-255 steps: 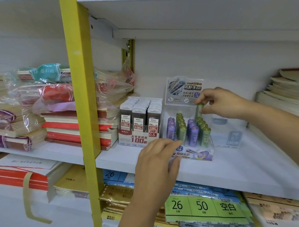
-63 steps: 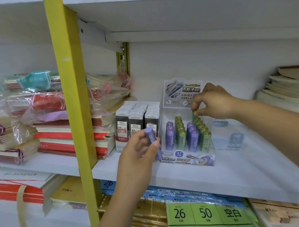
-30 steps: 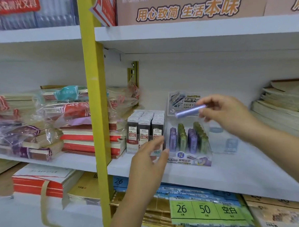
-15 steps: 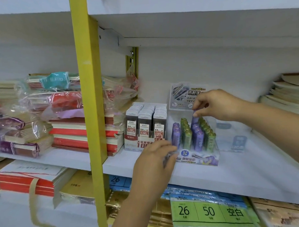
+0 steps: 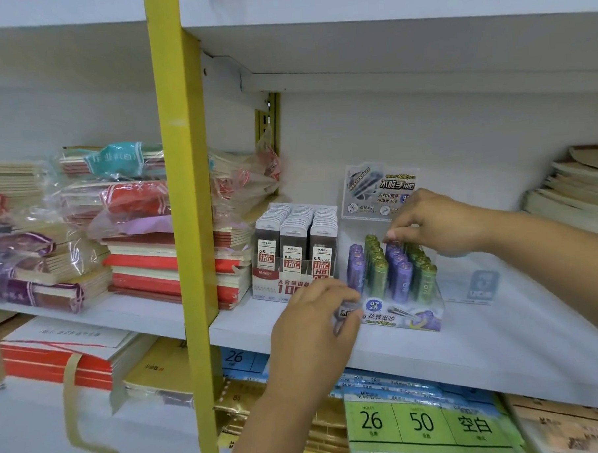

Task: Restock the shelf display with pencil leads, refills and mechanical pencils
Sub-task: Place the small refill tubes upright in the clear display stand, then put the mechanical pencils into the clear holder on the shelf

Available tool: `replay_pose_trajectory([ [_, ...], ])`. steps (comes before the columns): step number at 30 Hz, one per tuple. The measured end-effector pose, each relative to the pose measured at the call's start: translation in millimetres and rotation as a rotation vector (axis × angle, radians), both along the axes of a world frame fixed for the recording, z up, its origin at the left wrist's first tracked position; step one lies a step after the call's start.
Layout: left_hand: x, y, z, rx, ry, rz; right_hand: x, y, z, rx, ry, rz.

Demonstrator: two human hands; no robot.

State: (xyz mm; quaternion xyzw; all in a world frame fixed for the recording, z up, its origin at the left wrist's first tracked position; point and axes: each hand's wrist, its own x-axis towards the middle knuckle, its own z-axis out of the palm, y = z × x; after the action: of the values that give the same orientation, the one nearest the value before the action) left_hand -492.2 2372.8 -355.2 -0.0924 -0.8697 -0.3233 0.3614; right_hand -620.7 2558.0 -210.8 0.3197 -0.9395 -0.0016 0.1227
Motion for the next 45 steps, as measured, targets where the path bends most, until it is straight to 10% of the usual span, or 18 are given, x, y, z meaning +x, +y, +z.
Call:
replay_pose_trajectory([
  [13,-1.7,-1.5,-2.6,-0.01,-0.006,-0.011,-4.5,18.9,0.3,0.134,0.0,-0.135],
  [22,55.0,18.2,-23.0,0.044,0.215,0.0,124.0,20.1,-51.6,-0.647,0.24,0.31],
  [31,145.1,-7.1,-241.8,0.132,-0.79,0.054,207.3,19.9,-334.2,-0.614,-0.901,-0.107],
  [36,165.3,-11.3,-336.6,0.329,-1.248,0.034,212.2,13.7,-473.9,-0.538,-1.146,-0.404],
  [45,172.1,-11.6,-376.8,0.672,-1.411,-0.136,212.5,-0.6,-576.9,-0.337,-1.203,-0.638],
])
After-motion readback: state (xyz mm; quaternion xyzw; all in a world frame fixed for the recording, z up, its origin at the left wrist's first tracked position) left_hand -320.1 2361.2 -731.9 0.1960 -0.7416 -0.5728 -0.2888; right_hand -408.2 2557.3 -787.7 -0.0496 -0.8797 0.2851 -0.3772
